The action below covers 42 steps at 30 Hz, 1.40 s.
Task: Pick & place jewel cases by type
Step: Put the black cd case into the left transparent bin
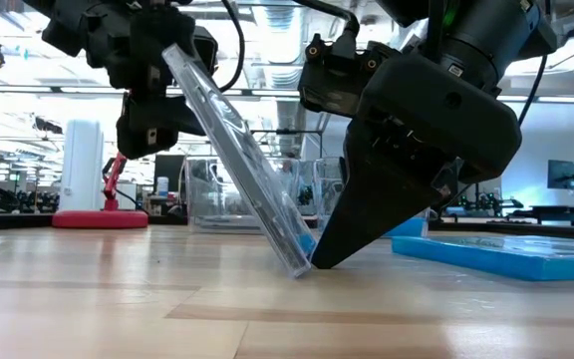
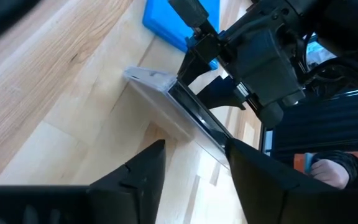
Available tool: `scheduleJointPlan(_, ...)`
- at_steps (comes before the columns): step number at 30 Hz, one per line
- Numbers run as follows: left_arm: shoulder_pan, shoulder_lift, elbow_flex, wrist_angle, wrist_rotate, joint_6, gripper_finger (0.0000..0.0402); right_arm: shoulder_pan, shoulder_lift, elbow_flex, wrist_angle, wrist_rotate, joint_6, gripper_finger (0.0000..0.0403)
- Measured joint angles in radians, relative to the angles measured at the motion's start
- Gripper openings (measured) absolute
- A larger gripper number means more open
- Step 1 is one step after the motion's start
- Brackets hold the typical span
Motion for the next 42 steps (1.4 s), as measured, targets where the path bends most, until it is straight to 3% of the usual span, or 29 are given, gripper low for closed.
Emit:
scheduleJointPlan(13,-0.001,0.000,-0.003,0.048,0.000,0.000,0.0214,0.000,0.000,0.000,0.001,0.000,0.000,0.0118)
scheduleJointPlan(33,-0.002,0.002,-0.004,0.111,-0.041,-0.042,0.0216,0.000,0.000,0.000,0.008,0.015,0.001,0.0118)
scheduleJointPlan(42,-0.002,0.000,-0.004,-0.012,-0.066,-0.079,0.0215,0.000,0.002,-0.002,0.020,0.030,0.002,0.0118)
